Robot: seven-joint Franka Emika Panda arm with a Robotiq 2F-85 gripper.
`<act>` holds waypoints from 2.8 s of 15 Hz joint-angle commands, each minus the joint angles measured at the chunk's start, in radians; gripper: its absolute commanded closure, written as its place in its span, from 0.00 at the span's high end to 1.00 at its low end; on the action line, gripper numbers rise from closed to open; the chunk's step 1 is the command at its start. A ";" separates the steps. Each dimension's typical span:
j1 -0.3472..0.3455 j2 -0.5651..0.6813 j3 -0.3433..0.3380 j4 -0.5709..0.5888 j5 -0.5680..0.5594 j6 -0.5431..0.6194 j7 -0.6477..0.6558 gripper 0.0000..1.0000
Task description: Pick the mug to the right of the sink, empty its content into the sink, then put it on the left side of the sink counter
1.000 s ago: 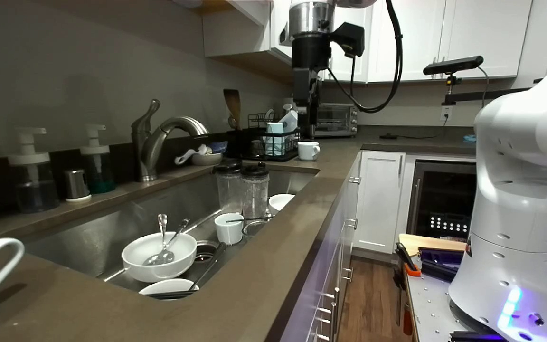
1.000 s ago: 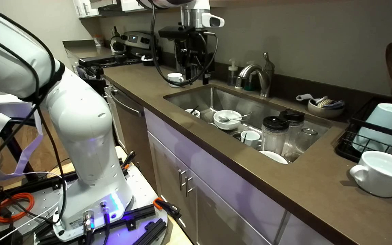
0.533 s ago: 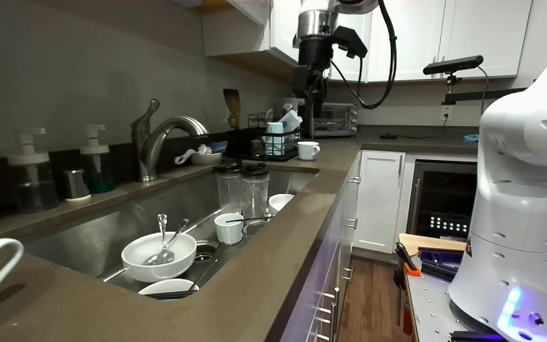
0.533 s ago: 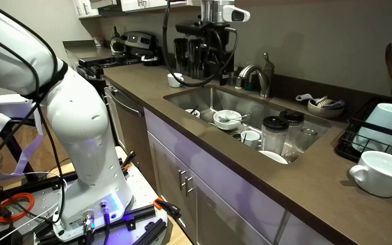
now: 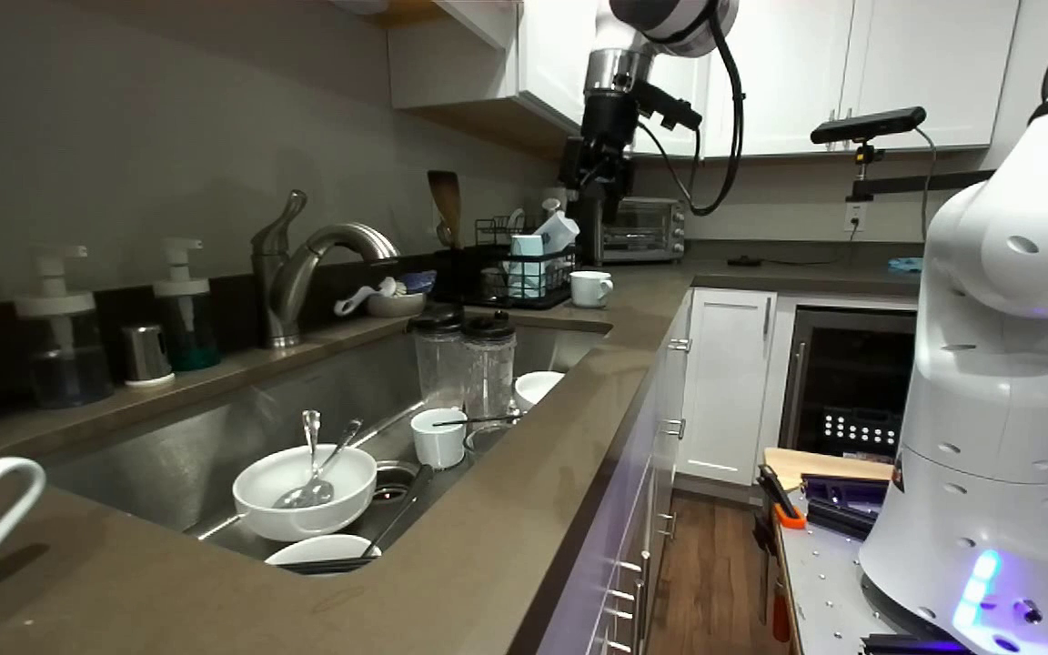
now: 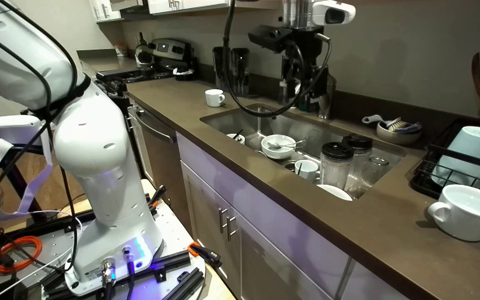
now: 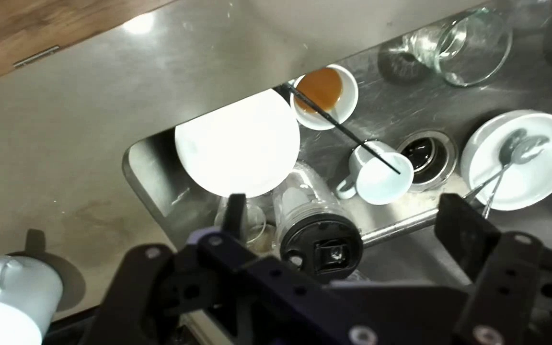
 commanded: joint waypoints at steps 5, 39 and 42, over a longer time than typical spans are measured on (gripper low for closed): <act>-0.086 0.200 -0.054 0.125 0.005 0.095 0.032 1.00; -0.177 0.500 -0.121 0.306 0.021 0.183 0.049 1.00; -0.206 0.532 -0.148 0.334 0.062 0.176 0.011 1.00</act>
